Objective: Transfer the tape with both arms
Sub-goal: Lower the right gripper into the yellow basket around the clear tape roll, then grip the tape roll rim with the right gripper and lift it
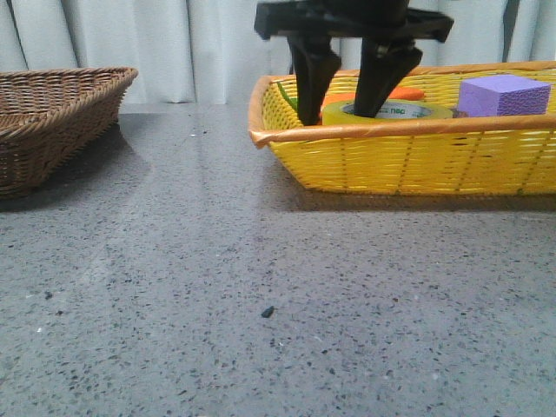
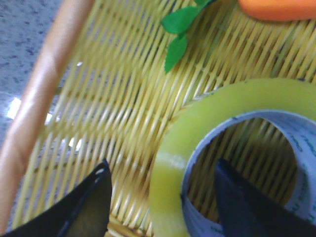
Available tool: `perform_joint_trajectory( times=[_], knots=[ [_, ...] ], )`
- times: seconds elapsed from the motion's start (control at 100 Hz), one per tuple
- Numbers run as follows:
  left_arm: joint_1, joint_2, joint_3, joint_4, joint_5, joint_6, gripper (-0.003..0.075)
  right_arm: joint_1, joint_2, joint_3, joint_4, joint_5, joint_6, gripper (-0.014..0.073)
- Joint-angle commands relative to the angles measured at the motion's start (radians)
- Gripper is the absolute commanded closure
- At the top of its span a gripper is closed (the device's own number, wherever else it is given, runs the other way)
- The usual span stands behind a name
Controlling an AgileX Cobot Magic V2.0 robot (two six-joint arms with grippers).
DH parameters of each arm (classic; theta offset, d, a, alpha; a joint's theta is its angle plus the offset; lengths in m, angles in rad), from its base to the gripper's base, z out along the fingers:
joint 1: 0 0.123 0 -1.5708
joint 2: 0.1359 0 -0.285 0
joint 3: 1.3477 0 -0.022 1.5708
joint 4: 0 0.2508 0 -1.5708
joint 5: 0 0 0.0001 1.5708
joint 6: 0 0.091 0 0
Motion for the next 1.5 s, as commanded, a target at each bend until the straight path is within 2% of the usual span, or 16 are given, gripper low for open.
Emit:
perform_joint_trajectory(
  times=[0.0, 0.34, 0.56, 0.77, 1.02, 1.22, 1.49],
  knots=[
    [0.002, 0.011, -0.036, -0.010, -0.080, -0.009, 0.0741, 0.001, -0.029, -0.038, -0.020, -0.019, -0.010, 0.0215],
    [0.002, 0.011, -0.036, -0.010, -0.080, -0.009, 0.0741, -0.001, -0.008, -0.038, -0.060, 0.001, -0.010, 0.0446],
    [0.002, 0.011, -0.036, -0.010, -0.080, -0.009, 0.0741, -0.001, -0.006, -0.053, -0.063, 0.007, -0.010, 0.0669],
    [0.002, 0.011, -0.036, -0.010, -0.080, -0.009, 0.0741, -0.001, -0.008, -0.139, -0.067, 0.071, -0.010, 0.0668],
    [0.002, 0.011, -0.036, -0.010, -0.080, -0.009, 0.0741, 0.016, -0.009, -0.324, -0.062, 0.208, -0.032, 0.0668],
    [0.002, 0.011, -0.036, -0.010, -0.080, -0.009, 0.0741, 0.120, -0.009, -0.473, -0.016, 0.252, -0.064, 0.0668],
    [0.002, 0.011, -0.036, -0.010, -0.080, -0.009, 0.0741, 0.316, 0.031, -0.492, -0.017, 0.216, -0.074, 0.0668]
  ],
)
